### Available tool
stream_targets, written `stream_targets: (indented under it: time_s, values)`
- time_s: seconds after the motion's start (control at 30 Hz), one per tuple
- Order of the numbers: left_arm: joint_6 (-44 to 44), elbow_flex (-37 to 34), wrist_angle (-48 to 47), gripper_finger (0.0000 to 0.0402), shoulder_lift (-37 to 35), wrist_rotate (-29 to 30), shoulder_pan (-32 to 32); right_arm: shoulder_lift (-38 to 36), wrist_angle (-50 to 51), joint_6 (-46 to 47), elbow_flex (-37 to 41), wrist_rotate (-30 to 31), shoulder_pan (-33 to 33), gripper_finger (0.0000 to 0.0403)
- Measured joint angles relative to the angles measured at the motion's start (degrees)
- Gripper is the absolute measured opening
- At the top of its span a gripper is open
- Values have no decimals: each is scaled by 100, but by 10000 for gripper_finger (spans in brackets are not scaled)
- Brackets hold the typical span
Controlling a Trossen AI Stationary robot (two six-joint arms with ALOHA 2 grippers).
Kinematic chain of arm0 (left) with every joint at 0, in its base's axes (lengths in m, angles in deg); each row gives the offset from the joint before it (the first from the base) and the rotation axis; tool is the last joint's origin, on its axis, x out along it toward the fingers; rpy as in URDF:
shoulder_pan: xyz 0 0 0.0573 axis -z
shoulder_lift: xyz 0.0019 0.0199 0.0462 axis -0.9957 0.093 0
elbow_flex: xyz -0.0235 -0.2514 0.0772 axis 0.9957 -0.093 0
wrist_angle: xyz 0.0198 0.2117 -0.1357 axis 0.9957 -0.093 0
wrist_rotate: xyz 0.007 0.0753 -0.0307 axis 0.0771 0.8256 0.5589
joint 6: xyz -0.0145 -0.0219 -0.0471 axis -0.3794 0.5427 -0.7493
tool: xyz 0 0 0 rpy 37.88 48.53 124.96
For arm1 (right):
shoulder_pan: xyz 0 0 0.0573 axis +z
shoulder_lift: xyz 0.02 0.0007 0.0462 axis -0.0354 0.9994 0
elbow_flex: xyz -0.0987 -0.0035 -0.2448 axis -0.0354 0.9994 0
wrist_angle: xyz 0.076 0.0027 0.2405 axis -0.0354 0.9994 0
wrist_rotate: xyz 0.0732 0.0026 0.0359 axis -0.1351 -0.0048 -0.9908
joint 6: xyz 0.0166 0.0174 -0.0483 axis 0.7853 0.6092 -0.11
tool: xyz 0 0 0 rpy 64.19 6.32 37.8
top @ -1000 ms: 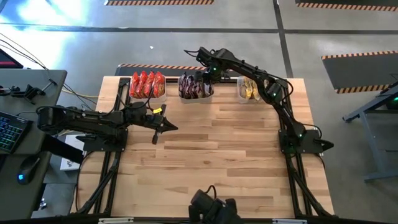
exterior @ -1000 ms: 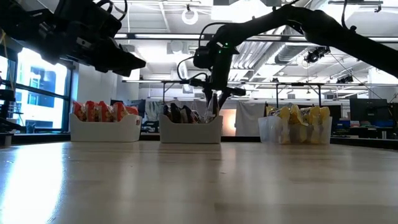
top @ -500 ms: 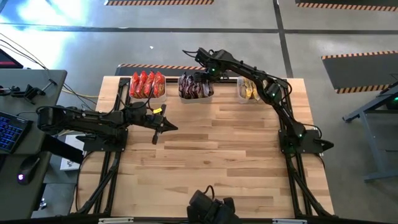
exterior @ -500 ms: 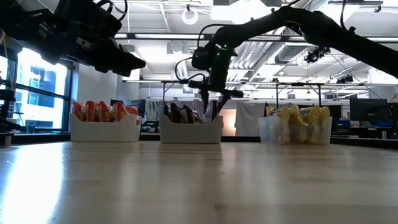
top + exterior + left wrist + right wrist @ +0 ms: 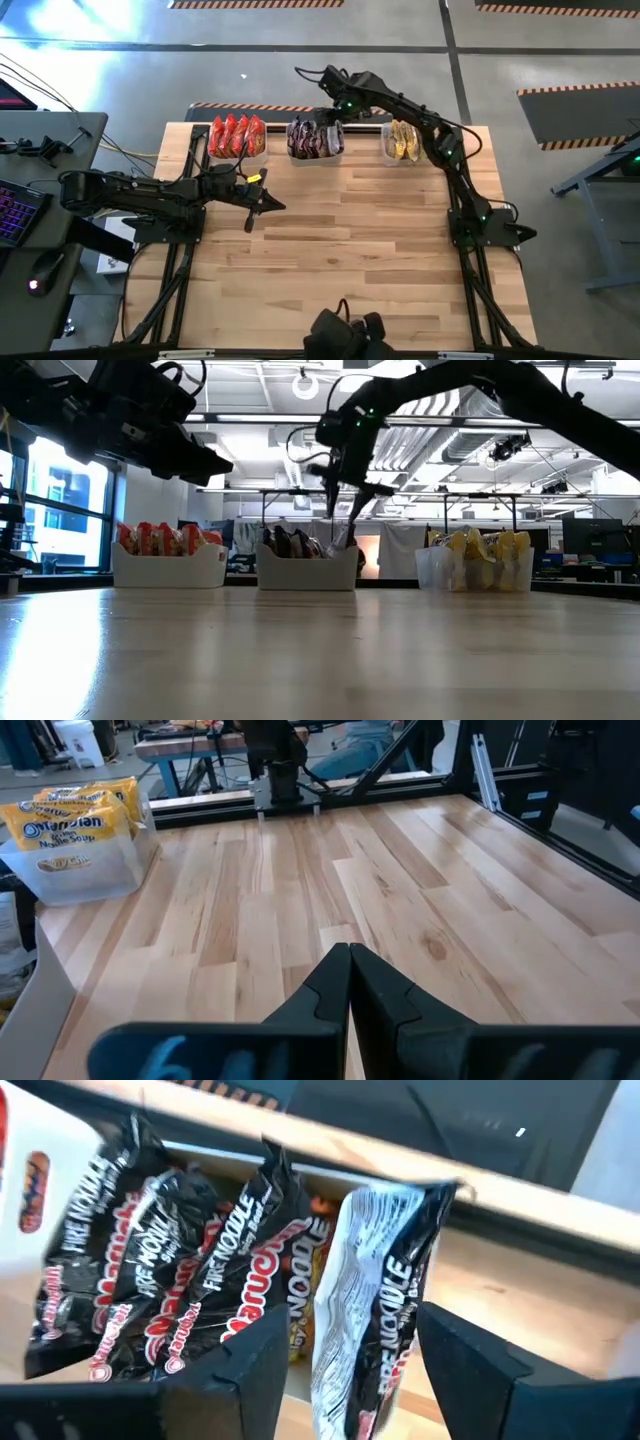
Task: Sort Maruchan noodles
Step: Put the black noodle pack into the gray bin
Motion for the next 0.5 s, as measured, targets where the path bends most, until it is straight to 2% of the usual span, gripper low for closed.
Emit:
stream_targets:
  time_s: [0.17, 0.37, 0.5]
  values:
    - [2, 0, 0, 1, 0, 0, 0, -207, 103, -170, -7, 301, 43, 185]
    - [-127, 0, -1, 1, 0, 2, 8, -163, 99, -185, 405, 550, 72, 118]
    - [-140, 0, -2, 1, 0, 2, 13, -155, -215, -248, 730, 447, 61, 80]
